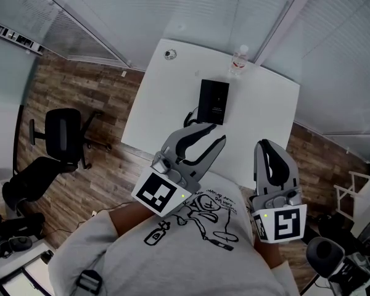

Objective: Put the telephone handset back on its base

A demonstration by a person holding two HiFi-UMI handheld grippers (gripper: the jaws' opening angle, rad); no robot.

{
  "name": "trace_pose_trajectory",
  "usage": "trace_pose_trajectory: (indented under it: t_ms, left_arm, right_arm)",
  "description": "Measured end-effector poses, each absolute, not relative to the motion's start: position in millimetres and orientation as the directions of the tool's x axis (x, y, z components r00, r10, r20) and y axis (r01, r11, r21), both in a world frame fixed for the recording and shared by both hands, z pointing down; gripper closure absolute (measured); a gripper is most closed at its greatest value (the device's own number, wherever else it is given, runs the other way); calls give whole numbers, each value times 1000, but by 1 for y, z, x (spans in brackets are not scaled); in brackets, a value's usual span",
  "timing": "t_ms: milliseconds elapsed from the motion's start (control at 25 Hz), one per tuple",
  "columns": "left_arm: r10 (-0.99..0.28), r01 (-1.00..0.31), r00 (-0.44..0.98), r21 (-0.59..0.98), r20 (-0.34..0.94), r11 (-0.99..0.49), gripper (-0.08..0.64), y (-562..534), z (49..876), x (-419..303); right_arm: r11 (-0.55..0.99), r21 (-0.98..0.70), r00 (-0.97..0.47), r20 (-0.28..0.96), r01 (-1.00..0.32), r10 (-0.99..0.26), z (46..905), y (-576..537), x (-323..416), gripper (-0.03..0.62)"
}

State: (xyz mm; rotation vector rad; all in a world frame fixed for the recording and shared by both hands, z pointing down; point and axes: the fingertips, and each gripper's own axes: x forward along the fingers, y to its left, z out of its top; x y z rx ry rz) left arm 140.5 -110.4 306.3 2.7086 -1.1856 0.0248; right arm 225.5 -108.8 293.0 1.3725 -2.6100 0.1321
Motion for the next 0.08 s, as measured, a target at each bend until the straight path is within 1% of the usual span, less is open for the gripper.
trace_pose_trajectory:
  t_ms: [80]
  left_arm:
    - [-724, -728, 683, 162, 91, -666, 460, -110, 307, 141]
  right_arm:
    - [569, 11, -554, 210, -822, -805, 293, -107, 225, 572]
